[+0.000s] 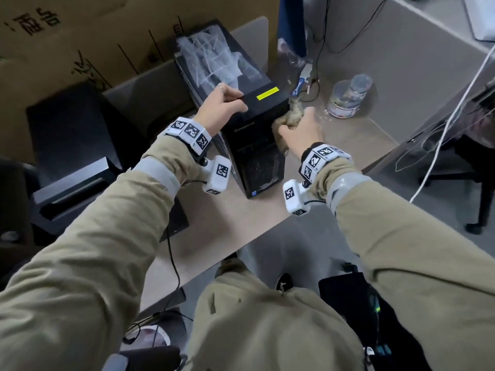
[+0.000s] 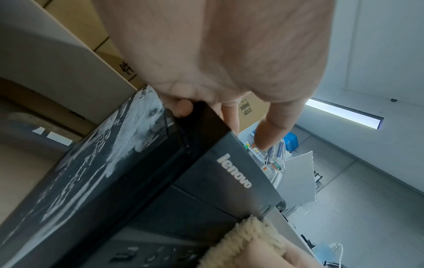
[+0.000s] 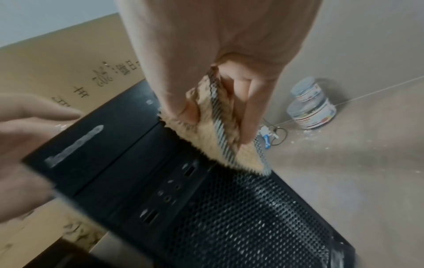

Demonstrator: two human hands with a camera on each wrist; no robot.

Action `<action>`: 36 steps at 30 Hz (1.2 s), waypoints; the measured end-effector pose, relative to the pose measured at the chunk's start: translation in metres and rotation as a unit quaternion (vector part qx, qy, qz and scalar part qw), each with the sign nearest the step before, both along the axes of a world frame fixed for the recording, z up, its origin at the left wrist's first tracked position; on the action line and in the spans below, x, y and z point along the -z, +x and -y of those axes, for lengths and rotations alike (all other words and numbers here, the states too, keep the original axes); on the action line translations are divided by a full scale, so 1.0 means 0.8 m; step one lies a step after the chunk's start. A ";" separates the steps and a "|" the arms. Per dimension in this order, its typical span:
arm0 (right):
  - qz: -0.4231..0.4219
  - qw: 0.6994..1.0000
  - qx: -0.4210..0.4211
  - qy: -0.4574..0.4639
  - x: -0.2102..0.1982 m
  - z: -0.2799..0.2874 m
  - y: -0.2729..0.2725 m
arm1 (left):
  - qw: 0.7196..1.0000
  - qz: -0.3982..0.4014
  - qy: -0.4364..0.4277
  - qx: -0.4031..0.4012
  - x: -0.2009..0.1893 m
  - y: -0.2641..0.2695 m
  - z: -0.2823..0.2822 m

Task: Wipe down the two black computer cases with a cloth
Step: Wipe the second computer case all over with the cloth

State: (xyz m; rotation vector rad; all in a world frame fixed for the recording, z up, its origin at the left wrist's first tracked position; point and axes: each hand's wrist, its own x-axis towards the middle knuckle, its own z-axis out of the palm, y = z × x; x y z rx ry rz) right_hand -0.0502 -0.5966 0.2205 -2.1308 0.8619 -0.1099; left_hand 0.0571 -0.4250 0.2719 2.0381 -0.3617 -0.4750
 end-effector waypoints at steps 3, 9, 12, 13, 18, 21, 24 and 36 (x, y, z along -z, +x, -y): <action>0.010 0.997 -0.058 0.040 0.005 -0.039 0.000 | 1.000 0.002 -0.002 -0.011 0.001 0.001 0.000; 0.010 0.992 -0.102 0.069 0.022 -0.060 -0.002 | 1.000 0.000 0.002 -0.010 0.002 -0.002 0.004; 0.002 0.999 -0.038 0.034 0.026 -0.027 -0.002 | 1.000 0.002 0.011 -0.013 0.000 -0.006 0.002; 0.006 0.999 -0.024 0.026 0.024 -0.018 -0.003 | 1.000 0.004 0.015 -0.010 0.000 -0.008 0.001; 0.007 0.998 0.009 0.061 0.077 0.020 0.022 | 0.999 0.005 0.033 -0.006 -0.005 -0.013 -0.003; 0.017 0.997 0.046 0.067 0.080 0.021 0.025 | 0.998 0.014 0.053 -0.010 -0.006 -0.021 -0.001; -0.010 0.993 0.108 0.048 0.052 0.001 0.020 | 0.995 0.059 0.084 -0.002 -0.002 -0.024 -0.004; -0.028 0.991 -0.037 0.128 0.039 -0.067 0.013 | 0.989 0.093 0.111 0.012 0.001 -0.017 -0.004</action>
